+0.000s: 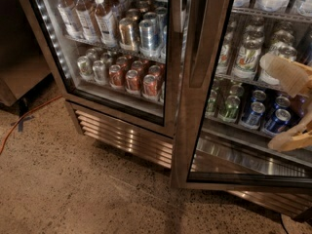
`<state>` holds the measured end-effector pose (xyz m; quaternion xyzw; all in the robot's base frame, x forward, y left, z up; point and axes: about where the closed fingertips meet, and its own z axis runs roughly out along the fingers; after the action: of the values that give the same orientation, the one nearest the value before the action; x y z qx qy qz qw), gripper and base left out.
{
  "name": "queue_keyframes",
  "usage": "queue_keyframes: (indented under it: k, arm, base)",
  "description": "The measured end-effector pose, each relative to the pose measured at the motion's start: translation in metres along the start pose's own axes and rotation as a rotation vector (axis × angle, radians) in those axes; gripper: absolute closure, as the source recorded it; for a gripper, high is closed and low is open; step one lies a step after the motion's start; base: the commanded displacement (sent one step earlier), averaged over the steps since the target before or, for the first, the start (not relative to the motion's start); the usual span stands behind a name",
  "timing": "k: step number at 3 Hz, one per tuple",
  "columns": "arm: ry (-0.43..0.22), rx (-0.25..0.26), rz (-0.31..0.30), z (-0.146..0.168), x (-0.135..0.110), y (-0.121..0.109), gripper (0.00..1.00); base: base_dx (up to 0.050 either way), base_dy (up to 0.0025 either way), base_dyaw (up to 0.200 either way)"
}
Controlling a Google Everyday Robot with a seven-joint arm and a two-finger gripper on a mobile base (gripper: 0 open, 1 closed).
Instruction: Open right fridge door
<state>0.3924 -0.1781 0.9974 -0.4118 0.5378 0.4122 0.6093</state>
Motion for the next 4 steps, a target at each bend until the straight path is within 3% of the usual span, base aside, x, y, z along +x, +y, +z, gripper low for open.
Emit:
queue_keyframes:
  k: [1,2,3,4]
  arm:
    - [0.0,0.0,0.0,0.0,0.0,0.0,0.0]
    - [0.151,0.032,-0.042,0.009,0.009,0.0,0.0]
    - [0.437,0.123,-0.151,0.027,0.022,-0.001,0.0]
    - [0.659,0.188,-0.255,0.035,0.031,-0.002,0.0]
  base:
    - [0.0,0.0,0.0]
    - [0.0,0.0,0.0]
    - [0.0,0.0,0.0]
    - [0.0,0.0,0.0]
